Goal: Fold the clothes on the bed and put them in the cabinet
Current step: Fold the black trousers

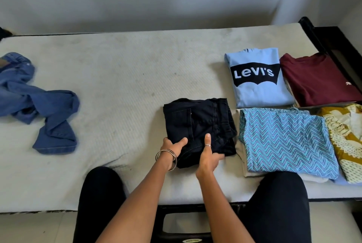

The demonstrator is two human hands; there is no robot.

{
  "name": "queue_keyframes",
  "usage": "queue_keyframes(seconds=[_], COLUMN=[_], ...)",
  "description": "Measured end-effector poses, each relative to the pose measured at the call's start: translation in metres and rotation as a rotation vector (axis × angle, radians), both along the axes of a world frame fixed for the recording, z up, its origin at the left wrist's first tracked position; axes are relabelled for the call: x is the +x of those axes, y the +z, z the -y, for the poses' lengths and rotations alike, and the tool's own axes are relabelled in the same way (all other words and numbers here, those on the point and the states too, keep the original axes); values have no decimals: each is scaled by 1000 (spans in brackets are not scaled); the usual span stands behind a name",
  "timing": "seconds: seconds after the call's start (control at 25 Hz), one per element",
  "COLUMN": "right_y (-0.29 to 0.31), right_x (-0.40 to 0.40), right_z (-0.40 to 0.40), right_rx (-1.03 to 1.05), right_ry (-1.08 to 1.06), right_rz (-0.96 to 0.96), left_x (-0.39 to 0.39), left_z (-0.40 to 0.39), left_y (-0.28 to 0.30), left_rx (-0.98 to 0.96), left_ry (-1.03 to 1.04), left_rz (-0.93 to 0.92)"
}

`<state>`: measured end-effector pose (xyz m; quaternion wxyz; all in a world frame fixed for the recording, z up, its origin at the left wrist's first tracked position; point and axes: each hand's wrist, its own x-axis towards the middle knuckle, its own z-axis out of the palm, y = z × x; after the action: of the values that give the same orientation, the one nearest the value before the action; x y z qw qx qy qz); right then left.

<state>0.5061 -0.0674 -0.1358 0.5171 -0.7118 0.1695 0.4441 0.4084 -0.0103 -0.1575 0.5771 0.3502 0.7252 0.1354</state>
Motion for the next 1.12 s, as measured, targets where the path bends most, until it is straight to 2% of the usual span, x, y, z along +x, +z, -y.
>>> queue_keyframes(seconds=[0.16,0.24,0.36,0.48,0.56,0.68,0.76,0.84,0.88,0.96,1.04,1.12], right_y=[2,11,48,88,98,78,48,12,-1,-16,-17,-14], right_x=[18,24,32,46,59,90,102,103,99,82,58,43], right_z=[-10,-11,-19,-24,-19,-18,-18,-9,-3,5,4,-2], right_rx=[126,221,471,693,783,653,351,-68,-181,-248,-412,-518], right_ry=[-114,-113,-106,95,318,586,786,1074,1153,1115,1084,1070], right_rz=[-7,-41,-61,-48,-41,0,155,448,561,627,690,711], left_x=[-4,-6,-14,-26,-44,-97,-122,-125,-121,-103,-82,-65], left_z=[25,32,24,8,1,0,7,22,25,23,16,15], left_y=[20,30,35,41,45,42,28,21,16,17,17,13], left_rx=[-57,-125,-190,-216,-117,-54,-165,-271,-218,-50,-37,16], left_ry=[193,301,651,789,852,756,517,246,136,-64,-243,-337], left_rz=[319,541,910,1015,1021,1008,811,527,388,177,-29,-358])
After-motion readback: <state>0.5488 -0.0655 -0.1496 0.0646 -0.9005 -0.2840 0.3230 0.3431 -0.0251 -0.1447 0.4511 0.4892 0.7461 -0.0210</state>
